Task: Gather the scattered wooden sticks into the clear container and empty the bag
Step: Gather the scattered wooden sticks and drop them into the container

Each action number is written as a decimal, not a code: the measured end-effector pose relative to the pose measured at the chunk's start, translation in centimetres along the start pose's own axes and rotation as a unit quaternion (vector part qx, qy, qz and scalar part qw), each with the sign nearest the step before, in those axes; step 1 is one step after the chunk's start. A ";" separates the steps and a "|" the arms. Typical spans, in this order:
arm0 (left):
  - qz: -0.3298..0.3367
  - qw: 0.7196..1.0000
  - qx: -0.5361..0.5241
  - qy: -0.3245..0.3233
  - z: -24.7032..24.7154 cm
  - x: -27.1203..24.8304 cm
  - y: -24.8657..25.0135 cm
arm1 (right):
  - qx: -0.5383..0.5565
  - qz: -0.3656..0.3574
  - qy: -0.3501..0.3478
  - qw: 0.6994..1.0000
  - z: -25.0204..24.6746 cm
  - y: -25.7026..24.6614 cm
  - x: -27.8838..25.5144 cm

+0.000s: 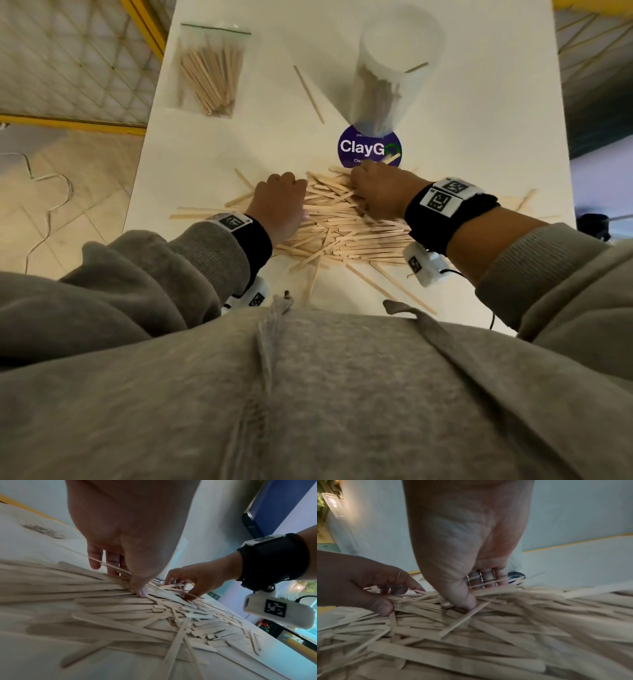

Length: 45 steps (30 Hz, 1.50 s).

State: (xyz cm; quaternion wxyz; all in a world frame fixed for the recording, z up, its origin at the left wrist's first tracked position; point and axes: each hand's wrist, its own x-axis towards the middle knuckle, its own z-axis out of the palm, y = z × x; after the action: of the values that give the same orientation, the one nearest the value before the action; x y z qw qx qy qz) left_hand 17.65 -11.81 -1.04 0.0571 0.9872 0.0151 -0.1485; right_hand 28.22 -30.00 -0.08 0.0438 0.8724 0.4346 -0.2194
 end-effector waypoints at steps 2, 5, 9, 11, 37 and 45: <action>-0.009 0.999 0.036 0.016 -0.2 -0.1 0.0 | -0.032 0.016 0.016 0.999 0.0 -0.1 -0.2; 0.000 0.997 0.062 0.047 -0.5 0.0 -0.2 | -0.116 0.009 0.038 0.993 0.0 -0.3 -0.5; 0.020 0.996 0.080 0.045 -0.4 0.6 0.0 | -0.070 -0.029 0.048 0.996 -0.3 -0.4 -0.3; 0.025 0.997 0.067 0.037 -0.3 0.7 0.1 | -0.052 -0.033 0.036 0.997 -0.5 -0.5 -0.2; 0.017 0.892 -0.440 0.097 -5.1 2.6 5.1 | 0.682 0.100 0.247 0.681 -6.1 -1.8 -1.3; 0.026 0.897 -0.436 0.067 -6.5 2.3 6.9 | 0.592 0.177 0.305 0.725 -5.7 -2.7 -0.3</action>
State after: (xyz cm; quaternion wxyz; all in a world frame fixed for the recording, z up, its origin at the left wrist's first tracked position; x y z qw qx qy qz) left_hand 22.09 -17.88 5.18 0.4846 0.8709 0.0565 -0.0592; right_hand 27.95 -27.06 5.53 -0.5785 0.8019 0.0444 -0.1427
